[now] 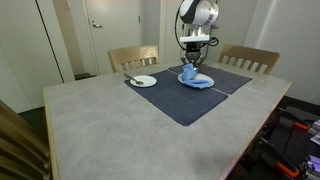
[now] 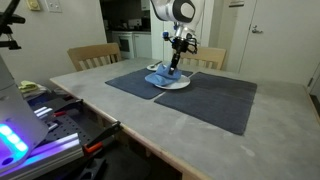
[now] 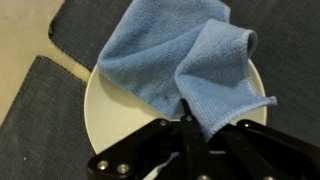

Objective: Use the towel to wipe the plate in the middle of the mats

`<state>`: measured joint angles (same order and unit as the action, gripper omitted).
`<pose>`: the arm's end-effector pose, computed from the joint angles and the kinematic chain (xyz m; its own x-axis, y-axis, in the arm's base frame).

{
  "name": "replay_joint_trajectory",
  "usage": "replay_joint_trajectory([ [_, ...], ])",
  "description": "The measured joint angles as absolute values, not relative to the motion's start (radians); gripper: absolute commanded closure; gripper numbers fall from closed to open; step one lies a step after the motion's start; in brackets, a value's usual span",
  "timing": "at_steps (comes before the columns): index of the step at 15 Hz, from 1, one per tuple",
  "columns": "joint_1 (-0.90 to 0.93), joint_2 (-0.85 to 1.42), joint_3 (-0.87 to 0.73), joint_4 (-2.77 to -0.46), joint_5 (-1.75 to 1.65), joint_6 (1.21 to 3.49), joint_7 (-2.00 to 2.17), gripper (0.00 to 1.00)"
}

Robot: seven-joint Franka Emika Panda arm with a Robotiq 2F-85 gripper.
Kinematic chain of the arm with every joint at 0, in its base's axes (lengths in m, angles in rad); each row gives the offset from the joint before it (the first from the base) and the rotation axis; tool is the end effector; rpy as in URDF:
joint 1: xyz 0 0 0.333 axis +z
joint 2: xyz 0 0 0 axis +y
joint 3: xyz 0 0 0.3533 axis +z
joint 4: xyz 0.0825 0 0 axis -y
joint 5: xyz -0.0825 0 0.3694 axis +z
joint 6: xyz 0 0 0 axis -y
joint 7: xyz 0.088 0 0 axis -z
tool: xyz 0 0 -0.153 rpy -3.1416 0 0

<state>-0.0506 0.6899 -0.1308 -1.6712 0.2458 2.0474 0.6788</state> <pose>0.6404 -0.0873 0.1792 0.5092 -0.8090 -0.2936 -0.8199 -0.5597 0.1202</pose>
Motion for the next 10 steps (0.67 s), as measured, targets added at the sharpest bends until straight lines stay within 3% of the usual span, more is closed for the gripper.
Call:
replay_joint_trajectory([
  [10, -0.079, 0.694, -0.185, -1.677, 0.231, 2.207, 0.692, 0.98],
])
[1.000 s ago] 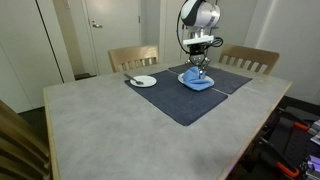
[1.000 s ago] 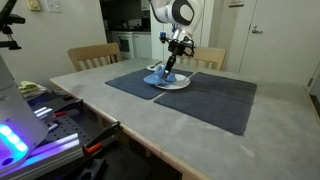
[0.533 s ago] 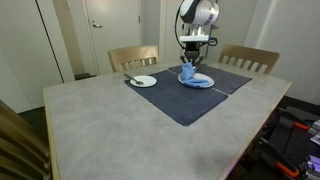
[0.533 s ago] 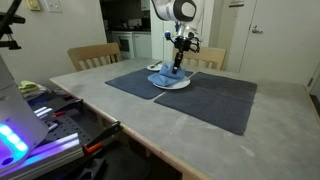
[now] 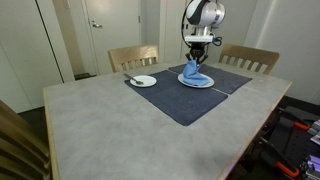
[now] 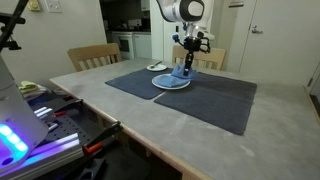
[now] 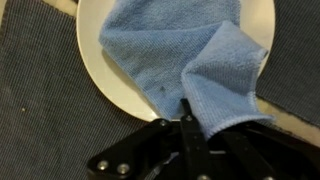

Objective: Use the towel to wipe the plate in the middle of the mats

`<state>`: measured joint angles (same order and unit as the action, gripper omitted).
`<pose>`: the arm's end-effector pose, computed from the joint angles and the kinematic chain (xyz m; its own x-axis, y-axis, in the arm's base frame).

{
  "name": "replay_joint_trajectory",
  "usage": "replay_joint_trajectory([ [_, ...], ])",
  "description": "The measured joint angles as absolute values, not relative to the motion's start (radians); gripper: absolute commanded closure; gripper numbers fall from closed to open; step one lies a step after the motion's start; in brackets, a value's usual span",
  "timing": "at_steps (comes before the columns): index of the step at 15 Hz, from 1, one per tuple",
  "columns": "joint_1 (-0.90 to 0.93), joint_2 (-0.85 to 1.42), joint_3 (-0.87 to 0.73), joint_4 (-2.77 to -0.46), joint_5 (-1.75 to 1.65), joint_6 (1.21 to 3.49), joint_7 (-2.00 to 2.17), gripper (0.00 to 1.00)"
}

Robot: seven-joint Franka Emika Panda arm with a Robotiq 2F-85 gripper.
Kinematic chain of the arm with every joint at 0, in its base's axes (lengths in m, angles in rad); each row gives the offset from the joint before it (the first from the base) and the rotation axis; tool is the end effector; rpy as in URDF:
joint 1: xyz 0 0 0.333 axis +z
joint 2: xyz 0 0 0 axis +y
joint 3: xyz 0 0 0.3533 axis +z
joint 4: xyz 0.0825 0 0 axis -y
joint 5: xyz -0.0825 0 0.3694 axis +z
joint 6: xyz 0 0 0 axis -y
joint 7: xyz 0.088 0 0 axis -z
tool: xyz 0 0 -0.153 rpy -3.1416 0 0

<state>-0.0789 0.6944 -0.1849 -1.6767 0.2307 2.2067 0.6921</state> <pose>0.6537 -0.1486 0.1848 0.4678 -0.8721 -0.1436 -0.8754 -0.4796 0.0606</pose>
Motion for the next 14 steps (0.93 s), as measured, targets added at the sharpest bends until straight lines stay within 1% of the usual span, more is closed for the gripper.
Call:
replay_joint_trajectory([
  [4, -0.071, 0.696, -0.199, -1.703, 0.173, 2.182, 0.716, 0.98],
  [10, -0.033, 0.696, -0.187, -1.709, 0.109, 1.993, 0.715, 0.98],
  [14, -0.010, 0.695, -0.172, -1.697, 0.107, 1.957, 0.713, 0.98],
])
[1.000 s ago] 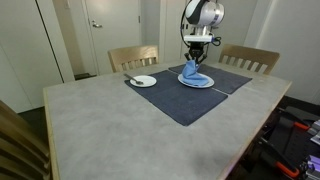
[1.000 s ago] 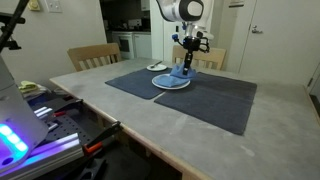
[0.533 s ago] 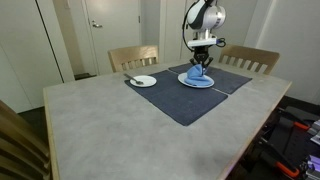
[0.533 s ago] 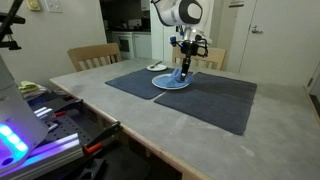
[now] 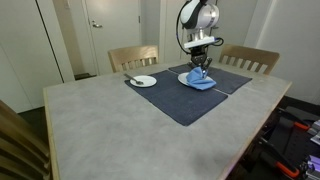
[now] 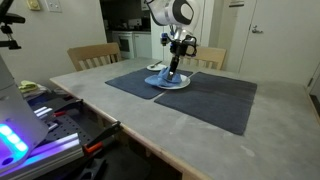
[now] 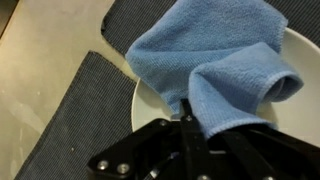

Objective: Use the towel to wipe the plate in the middle of the mats

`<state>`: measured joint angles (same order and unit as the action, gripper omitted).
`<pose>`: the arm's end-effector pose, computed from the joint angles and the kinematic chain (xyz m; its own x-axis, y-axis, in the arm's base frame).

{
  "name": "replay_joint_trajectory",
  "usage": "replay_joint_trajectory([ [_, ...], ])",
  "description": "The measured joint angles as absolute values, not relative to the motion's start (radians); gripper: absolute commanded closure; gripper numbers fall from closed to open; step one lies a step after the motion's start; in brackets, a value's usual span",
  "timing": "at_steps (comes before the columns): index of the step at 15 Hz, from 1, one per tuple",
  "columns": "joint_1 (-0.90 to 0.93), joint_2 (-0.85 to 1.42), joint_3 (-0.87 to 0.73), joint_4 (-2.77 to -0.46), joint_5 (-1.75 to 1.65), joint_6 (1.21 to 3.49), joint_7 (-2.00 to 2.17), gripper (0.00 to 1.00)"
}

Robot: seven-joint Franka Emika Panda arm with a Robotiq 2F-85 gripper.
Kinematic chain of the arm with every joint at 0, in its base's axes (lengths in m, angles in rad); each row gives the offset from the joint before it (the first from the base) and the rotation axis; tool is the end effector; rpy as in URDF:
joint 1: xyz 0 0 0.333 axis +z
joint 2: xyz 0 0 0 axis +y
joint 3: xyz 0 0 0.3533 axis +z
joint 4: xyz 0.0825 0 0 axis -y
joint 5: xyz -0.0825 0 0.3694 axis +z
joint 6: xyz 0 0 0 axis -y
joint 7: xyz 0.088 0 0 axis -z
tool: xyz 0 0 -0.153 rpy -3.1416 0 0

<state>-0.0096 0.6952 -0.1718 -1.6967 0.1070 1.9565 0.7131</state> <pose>0.6115 -0.0942 0.1661 0.5283 -0.7993 -0.2864 -0.7450 -0.5981 0.2953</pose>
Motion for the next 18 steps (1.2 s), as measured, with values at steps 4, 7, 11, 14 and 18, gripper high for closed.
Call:
replay_joint_trajectory([
  [4, 0.010, 0.667, -0.170, -1.678, 0.101, 1.963, 0.713, 0.98],
  [7, 0.030, 0.615, -0.163, -1.678, 0.085, 1.967, 0.708, 0.98],
  [11, 0.062, 0.529, -0.138, -1.693, 0.062, 1.977, 0.691, 0.98],
  [14, 0.082, 0.465, -0.107, -1.721, 0.053, 2.000, 0.666, 0.98],
  [18, 0.104, 0.395, -0.065, -1.761, 0.051, 2.033, 0.622, 0.98],
])
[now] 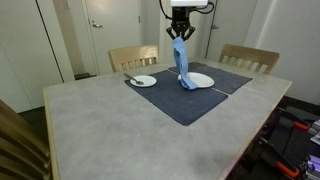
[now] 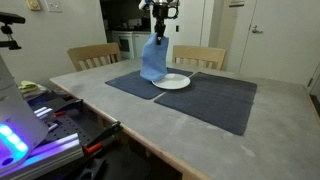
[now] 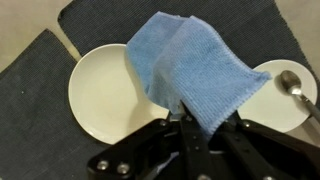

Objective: Use the towel to wipe the plate in the middle of the mats

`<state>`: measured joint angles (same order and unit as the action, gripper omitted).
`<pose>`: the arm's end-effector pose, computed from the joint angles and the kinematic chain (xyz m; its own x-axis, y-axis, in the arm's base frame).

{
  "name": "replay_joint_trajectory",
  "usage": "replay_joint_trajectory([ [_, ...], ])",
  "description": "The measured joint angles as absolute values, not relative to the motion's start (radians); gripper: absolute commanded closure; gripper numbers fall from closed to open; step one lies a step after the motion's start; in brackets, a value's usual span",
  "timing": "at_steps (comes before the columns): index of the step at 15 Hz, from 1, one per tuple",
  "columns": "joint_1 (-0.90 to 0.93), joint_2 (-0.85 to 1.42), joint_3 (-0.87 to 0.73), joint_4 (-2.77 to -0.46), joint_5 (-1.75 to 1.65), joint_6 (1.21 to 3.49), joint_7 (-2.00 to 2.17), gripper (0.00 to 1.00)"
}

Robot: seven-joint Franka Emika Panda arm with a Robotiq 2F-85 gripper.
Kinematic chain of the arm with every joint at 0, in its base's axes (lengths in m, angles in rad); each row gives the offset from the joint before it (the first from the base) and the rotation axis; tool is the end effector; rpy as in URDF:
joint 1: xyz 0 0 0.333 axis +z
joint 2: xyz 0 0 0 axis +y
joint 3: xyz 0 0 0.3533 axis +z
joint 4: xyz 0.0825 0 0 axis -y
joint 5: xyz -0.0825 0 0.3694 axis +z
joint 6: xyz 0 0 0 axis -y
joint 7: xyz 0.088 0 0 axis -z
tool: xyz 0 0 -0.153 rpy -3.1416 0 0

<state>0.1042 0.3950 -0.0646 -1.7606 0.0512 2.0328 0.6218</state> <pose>0.6335 0.0332 0.3300 0.8162 -0.5674 -0.1093 -0.5648 -0.8233 0.0563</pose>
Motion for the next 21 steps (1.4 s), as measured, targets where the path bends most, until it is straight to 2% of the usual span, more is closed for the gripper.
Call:
replay_joint_trajectory([
  [21, 0.179, 0.342, 0.114, -1.847, 0.158, 2.083, 0.346, 0.98],
])
